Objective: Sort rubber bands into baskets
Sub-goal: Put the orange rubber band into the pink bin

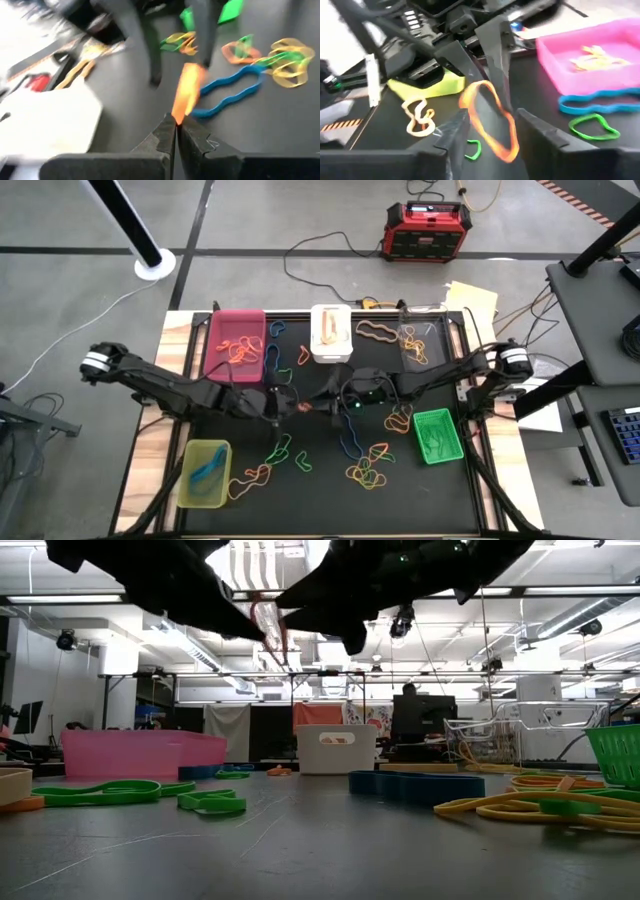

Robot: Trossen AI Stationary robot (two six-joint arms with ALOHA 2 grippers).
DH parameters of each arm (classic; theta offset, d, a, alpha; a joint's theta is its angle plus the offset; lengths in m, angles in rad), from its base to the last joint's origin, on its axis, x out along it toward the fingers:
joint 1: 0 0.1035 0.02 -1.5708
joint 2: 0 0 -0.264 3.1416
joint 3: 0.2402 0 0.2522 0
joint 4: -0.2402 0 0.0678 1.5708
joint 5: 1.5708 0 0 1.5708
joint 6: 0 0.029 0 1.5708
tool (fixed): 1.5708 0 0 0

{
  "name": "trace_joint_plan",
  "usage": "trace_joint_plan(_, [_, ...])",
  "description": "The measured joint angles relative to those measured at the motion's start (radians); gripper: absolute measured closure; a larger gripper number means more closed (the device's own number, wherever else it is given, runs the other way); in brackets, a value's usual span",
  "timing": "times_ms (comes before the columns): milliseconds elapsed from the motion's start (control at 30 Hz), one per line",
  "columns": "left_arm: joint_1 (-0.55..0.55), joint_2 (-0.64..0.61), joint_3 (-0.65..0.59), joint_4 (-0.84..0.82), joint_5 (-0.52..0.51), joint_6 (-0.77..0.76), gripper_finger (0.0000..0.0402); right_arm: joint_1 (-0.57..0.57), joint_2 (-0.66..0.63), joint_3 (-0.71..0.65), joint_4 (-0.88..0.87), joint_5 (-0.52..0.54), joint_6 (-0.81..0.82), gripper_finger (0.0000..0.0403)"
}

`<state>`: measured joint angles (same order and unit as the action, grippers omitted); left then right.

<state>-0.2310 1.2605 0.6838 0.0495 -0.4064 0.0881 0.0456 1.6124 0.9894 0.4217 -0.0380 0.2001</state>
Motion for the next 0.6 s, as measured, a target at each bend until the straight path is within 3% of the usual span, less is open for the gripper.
trace_joint_plan(100, [0.017,-0.018,0.022,-0.126,-0.078,-0.043,0.0402,-0.013,-0.030,0.000,-0.069,0.077,0.033,0.0233])
trace_joint_plan(267, [0.076,-0.038,0.033,-0.279,-0.124,-0.107,0.0402,-0.017,-0.051,0.001,-0.145,0.246,0.070,0.0211])
trace_joint_plan(400, [0.147,-0.041,0.034,-0.389,-0.173,-0.144,0.0402,-0.017,-0.051,0.001,-0.162,0.257,0.070,0.0203])
trace_joint_plan(600, [0.335,-0.048,0.043,-0.648,-0.373,-0.239,0.0402,-0.016,-0.051,0.001,-0.188,0.258,0.079,0.0202])
